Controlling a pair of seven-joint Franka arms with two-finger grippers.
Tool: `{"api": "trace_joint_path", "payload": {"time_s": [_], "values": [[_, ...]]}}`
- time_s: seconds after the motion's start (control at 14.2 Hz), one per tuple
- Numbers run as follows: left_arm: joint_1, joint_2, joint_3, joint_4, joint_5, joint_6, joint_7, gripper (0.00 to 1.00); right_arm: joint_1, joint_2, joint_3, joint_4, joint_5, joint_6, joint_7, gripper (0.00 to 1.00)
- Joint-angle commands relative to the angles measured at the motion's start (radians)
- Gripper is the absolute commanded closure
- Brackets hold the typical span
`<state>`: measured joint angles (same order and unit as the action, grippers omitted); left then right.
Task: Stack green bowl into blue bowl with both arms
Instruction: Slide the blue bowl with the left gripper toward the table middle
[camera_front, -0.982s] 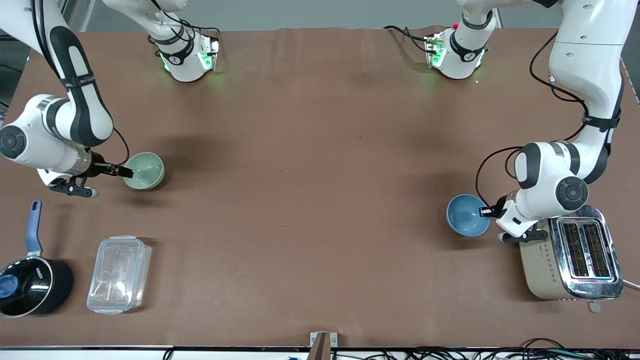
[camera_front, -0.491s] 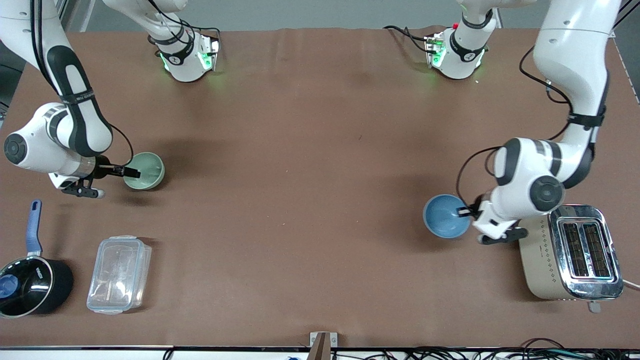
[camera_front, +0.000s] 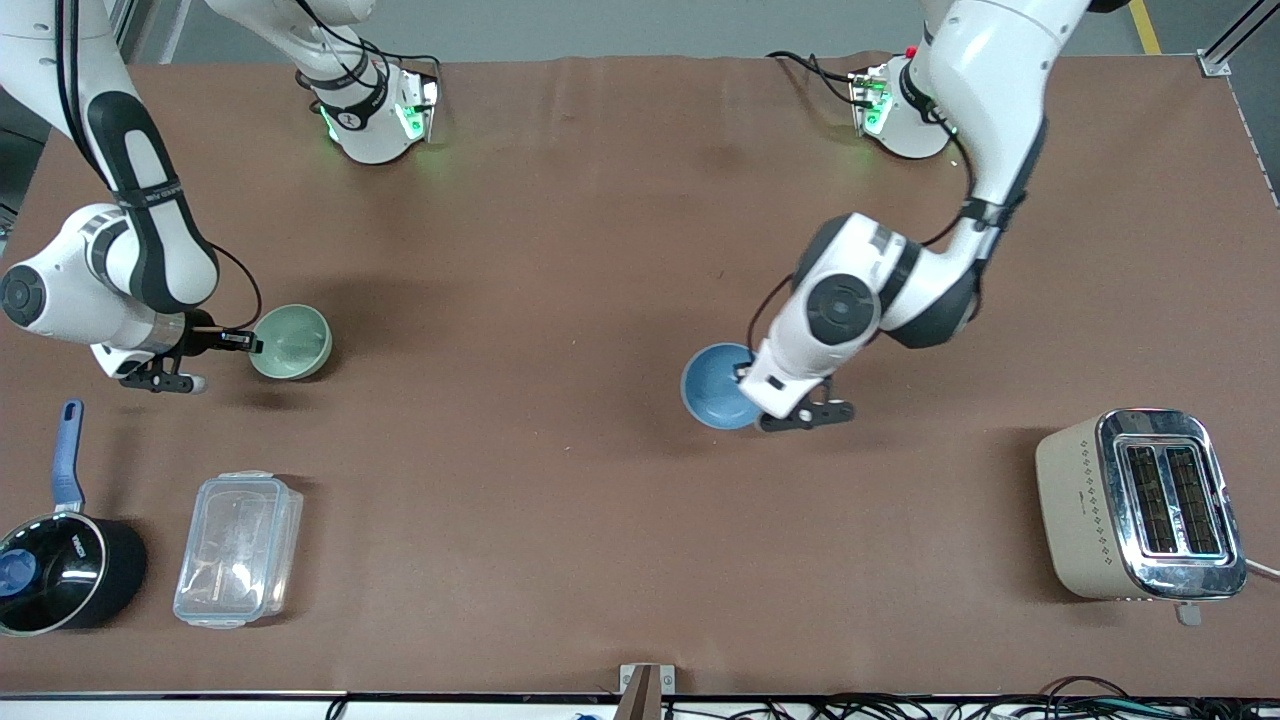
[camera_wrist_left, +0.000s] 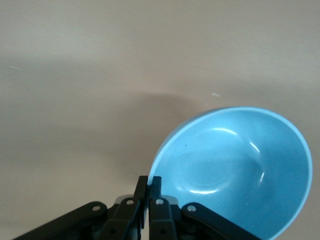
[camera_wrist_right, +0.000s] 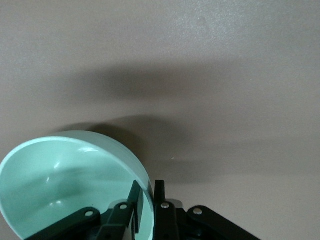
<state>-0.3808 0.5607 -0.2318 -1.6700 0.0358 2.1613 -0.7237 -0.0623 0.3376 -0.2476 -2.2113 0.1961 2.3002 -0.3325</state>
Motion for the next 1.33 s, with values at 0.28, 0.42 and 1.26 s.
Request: {"api": "trace_joint_path", "payload": {"time_s": [0.28,0.42,1.26], "values": [[-0.168,0.162,0.006,0.13,0.004,0.127,-0.172,1.0,0.001,-0.113,0.002,0.094,0.023,-0.24,-0.022,0.96],[-0.2,0.183,0.006,0.16,0.003,0.127,-0.197,1.0,0.015,-0.14,0.005,0.166,0.023,-0.332,-0.008,0.96],[-0.181,0.135,0.04,0.187,0.018,0.158,-0.195,0.0,0.058,-0.177,0.462,0.216,0.026,-0.303,0.61,0.96]]}}
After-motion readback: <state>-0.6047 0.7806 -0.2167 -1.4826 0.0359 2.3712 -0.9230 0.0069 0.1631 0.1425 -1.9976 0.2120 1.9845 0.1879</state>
